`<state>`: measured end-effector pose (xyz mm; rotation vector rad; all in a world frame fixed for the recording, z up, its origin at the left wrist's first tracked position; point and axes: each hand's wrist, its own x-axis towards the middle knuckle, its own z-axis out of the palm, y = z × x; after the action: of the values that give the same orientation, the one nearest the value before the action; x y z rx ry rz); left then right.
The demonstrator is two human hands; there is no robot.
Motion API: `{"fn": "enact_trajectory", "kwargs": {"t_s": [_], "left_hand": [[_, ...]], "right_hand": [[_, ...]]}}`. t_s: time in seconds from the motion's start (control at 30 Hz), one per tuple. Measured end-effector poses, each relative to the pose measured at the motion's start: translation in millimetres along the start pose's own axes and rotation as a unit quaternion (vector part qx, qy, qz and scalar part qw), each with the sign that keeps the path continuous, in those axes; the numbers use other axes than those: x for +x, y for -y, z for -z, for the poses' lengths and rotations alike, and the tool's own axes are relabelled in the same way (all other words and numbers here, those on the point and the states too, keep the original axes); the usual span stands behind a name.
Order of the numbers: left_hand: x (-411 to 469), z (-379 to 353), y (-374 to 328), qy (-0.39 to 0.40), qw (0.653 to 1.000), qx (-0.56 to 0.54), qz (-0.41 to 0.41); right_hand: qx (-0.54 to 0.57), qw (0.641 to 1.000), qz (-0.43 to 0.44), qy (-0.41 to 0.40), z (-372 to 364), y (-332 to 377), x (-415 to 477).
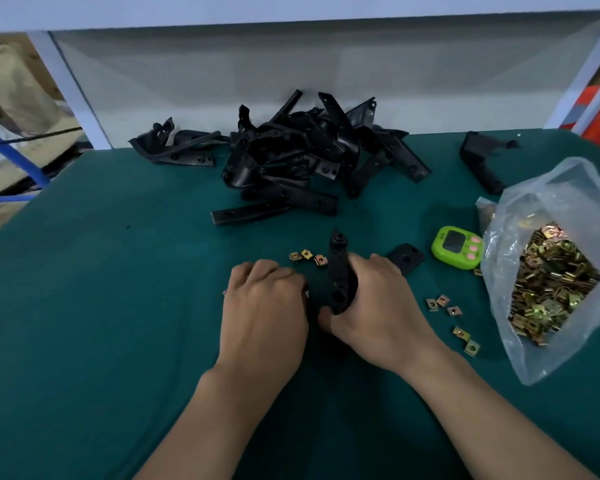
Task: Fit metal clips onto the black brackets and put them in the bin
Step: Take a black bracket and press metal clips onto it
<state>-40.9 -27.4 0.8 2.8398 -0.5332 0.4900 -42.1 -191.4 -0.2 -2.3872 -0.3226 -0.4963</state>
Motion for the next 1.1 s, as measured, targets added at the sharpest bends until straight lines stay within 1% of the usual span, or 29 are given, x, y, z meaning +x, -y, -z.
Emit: {"fn": "enact_trajectory", "kwargs": {"t_s": [0.07,0.2,0.3,0.37,0.43,0.57,0.63,0.7,0.77,0.87,1.1], "left_hand": [[-1.4,0.0,0.2,-0.029,0.998,-0.047,0.015],[-2.4,-1.5,-11.0,-0.073,0.992,-0.099,0.008],[9.0,-4.0,-22.2,-0.088,0.981,-0.163,0.050],[20.1,-5.1,-25.9,-0.081,0.970,-0.216,0.079],[27.8,-7.7,-25.2,-0.059,0.964,-0.245,0.089],[28.4,-13.0,-18.8,0.011,0.974,-0.218,0.063],[27.0,-15.8,-17.7,0.010,0.974,-0.220,0.058],[25.6,-17.7,-17.6,-0.005,0.967,-0.245,0.070],[26.1,-17.8,-16.4,-0.021,0.956,-0.281,0.084],[27.8,-16.8,-13.9,-0.022,0.935,-0.340,0.101],[22.1,-18.0,-13.8,0.001,0.922,-0.371,0.107]], "right_hand": [[-0.002,1.000,-0.001,-0.005,1.1,-0.8,-0.8],[-0.007,1.000,0.004,-0.020,2.8,-2.1,-1.4],[-0.008,1.000,-0.008,-0.023,3.9,-3.9,-0.5],[-0.005,1.000,-0.019,-0.025,4.4,-6.0,0.6],[0.006,0.999,-0.034,-0.017,5.1,-7.2,1.0],[0.003,0.999,-0.048,0.021,5.7,-9.2,1.7],[0.011,0.998,-0.050,0.032,7.4,-9.5,1.9],[0.022,0.998,-0.051,0.037,9.4,-8.5,1.7],[0.022,0.998,-0.052,0.031,11.2,-6.8,2.1],[0.020,0.998,-0.054,0.034,12.7,-4.5,2.6],[0.070,0.995,-0.068,-0.032,15.8,8.2,-1.1]]}}
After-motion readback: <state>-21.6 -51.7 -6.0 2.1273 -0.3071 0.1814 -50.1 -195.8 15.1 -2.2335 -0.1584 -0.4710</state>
